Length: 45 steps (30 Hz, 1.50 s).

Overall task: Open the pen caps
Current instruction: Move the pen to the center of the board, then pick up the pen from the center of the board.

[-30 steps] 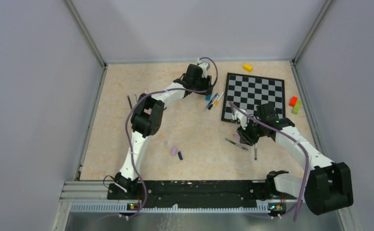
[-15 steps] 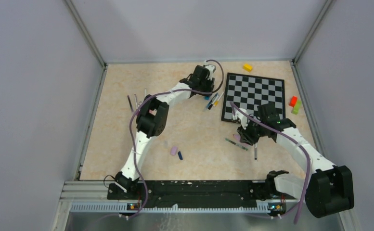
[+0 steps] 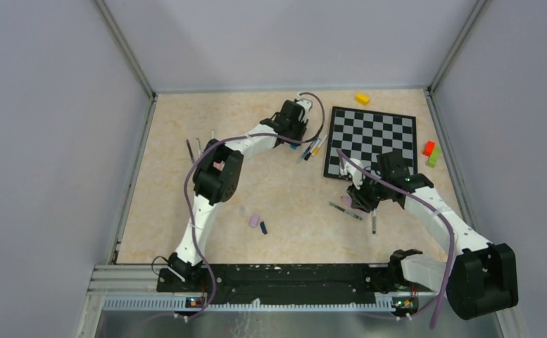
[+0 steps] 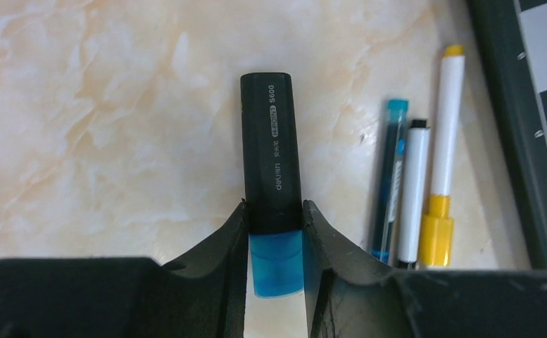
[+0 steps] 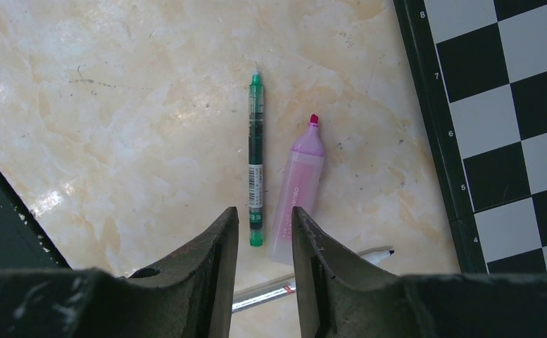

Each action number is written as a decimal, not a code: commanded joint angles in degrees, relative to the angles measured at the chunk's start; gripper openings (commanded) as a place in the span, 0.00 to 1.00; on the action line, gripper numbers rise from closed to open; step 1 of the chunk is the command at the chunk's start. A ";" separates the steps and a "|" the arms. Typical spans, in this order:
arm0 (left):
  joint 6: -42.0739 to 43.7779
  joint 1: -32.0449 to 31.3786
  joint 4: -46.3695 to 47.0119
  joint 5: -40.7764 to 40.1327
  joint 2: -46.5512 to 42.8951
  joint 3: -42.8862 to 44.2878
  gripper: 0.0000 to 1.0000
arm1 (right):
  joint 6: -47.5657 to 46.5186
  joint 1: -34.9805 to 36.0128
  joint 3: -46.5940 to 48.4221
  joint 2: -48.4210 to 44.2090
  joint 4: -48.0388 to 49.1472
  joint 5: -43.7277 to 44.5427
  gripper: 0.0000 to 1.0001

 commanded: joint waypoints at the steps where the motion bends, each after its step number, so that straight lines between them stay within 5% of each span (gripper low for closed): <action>1: 2.12 0.32 -3.76 -5.72 -5.42 -6.94 0.24 | -0.35 -0.78 1.78 -1.20 0.11 -0.38 0.33; 14: -3.88 0.27 -2.39 -0.98 -29.43 -41.42 0.25 | -0.60 -1.08 1.69 -0.82 -0.06 -1.27 0.33; 18: -6.02 0.26 -1.63 1.88 -34.72 -48.20 0.33 | -0.62 -1.07 1.69 -0.49 0.01 -1.34 0.33; 27: -6.90 0.21 -2.22 1.87 -37.02 -51.81 0.49 | -0.62 -1.04 1.52 0.24 0.14 -0.90 0.33; 45: -9.95 -2.90 -6.84 -6.83 -36.35 -52.62 0.41 | -0.62 -1.07 1.43 0.46 0.18 -0.64 0.34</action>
